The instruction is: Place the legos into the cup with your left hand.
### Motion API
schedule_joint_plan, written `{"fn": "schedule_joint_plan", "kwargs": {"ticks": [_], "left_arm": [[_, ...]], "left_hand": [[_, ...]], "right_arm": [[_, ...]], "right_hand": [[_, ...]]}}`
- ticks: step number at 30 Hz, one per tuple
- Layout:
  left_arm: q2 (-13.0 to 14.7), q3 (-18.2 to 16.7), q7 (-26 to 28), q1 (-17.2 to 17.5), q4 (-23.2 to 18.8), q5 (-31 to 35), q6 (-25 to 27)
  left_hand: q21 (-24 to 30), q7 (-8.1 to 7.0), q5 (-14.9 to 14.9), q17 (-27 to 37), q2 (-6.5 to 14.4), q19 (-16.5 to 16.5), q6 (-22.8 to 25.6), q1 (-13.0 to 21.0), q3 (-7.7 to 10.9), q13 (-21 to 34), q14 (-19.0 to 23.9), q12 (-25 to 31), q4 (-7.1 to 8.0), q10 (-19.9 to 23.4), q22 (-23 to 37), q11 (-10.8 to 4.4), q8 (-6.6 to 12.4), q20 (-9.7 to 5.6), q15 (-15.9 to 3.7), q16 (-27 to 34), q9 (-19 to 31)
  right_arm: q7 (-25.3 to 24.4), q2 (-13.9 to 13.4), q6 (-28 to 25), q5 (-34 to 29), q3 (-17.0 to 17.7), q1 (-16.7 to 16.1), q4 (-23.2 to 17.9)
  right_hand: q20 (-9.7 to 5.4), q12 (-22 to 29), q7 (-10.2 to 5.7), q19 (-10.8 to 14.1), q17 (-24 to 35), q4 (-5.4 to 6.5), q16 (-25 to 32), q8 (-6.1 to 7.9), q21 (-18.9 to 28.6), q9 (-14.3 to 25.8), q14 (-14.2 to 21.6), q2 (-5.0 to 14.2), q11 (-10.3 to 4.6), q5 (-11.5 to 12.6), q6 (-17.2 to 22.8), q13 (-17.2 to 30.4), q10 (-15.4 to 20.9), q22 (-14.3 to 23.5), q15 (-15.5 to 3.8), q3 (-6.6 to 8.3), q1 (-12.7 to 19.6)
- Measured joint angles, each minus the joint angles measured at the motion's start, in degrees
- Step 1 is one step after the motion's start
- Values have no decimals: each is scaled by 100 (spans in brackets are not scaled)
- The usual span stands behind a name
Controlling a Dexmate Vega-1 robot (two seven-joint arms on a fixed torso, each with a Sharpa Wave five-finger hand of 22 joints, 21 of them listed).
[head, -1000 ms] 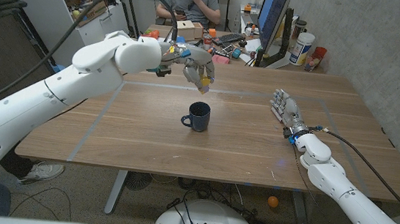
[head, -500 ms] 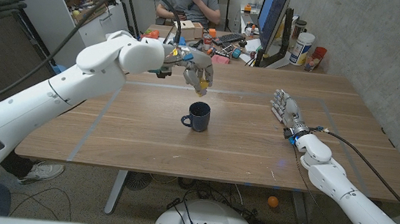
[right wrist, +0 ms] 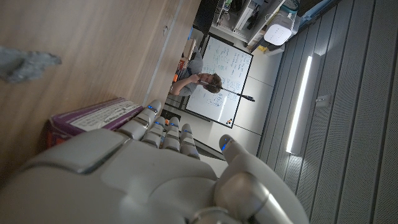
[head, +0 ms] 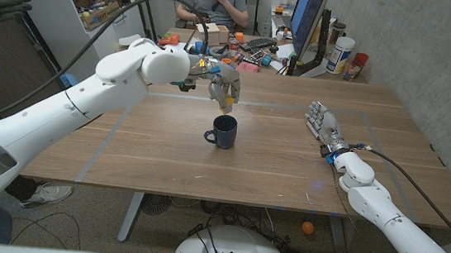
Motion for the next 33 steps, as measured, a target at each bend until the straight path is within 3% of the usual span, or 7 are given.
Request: {"fn": "schedule_joint_plan", "kwargs": {"ticks": [27, 30, 33], "left_arm": [[-246, 335, -269, -199, 471, -28, -281], [-256, 364, -298, -213, 491, 8, -282], [-275, 408, -328, -232, 524, 81, -282]], "left_hand": [[147, -33, -1, -26, 26, 0, 157, -25, -47, 21, 0, -4, 0, 77, -14, -31, -22, 0, 0, -22, -4], [188, -49, -14, -30, 121, -1, 177, 58, -64, 21, 0, -25, 4, 124, -14, -42, -22, 1, 0, -22, -4], [214, -61, -17, -39, 133, -134, 208, 48, -79, 21, 115, -27, 17, 178, -14, -57, -22, 130, 7, -29, -4]], "right_arm": [[64, 93, 2, 10, -31, 154, 275], [75, 104, 5, 13, -36, 175, 309], [94, 119, 11, 18, -43, 203, 358]], "right_hand": [[0, 0, 0, 0, 0, 0, 0, 0, 0, 0, 0, 0, 0, 0, 0, 0, 0, 0, 0, 0, 0], [0, 0, 0, 0, 0, 0, 0, 0, 0, 0, 0, 0, 0, 0, 0, 0, 0, 0, 0, 0, 0], [0, 0, 0, 0, 0, 0, 0, 0, 0, 0, 0, 0, 0, 0, 0, 0, 0, 0, 0, 0, 0]]}}
